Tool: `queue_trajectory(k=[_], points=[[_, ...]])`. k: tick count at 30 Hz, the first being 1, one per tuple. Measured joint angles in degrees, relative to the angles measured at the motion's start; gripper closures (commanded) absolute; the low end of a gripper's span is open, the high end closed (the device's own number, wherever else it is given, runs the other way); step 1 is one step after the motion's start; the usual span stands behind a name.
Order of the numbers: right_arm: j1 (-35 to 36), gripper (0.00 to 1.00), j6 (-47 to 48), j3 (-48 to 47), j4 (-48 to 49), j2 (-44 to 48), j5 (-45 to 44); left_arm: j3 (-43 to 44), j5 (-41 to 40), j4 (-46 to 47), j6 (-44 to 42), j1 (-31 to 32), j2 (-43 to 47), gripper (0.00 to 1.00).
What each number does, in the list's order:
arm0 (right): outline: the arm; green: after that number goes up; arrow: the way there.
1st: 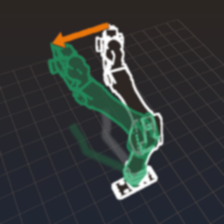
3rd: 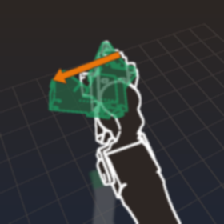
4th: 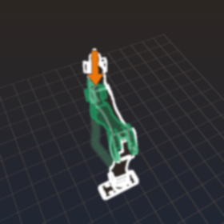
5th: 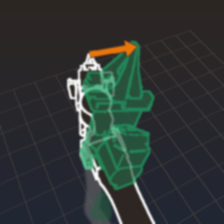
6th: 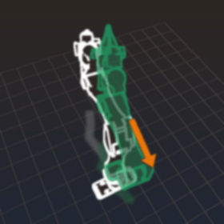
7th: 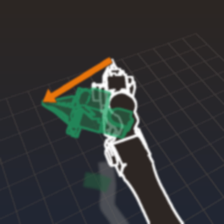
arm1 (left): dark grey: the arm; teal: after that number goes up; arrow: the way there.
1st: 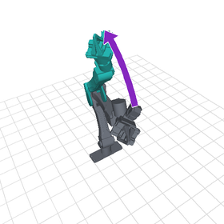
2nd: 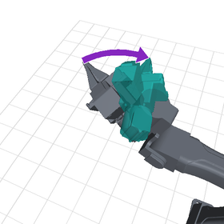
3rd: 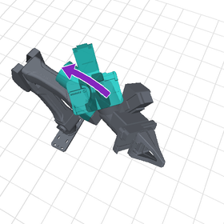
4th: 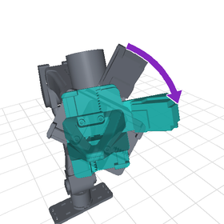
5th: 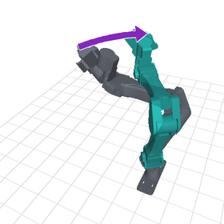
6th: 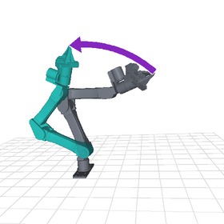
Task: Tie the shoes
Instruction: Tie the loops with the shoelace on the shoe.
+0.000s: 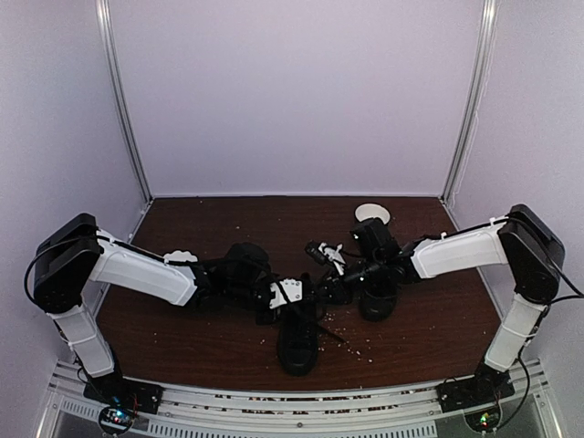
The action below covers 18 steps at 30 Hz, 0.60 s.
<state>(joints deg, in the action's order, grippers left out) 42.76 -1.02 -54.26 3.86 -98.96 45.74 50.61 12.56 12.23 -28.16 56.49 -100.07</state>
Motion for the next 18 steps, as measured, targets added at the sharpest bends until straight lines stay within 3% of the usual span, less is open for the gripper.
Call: queue_trajectory(k=[18], points=[[1.1,0.83,-5.2,0.0,6.1,-4.6,6.1,0.0,-0.2,-0.2,0.3,0.0,0.0,1.0]])
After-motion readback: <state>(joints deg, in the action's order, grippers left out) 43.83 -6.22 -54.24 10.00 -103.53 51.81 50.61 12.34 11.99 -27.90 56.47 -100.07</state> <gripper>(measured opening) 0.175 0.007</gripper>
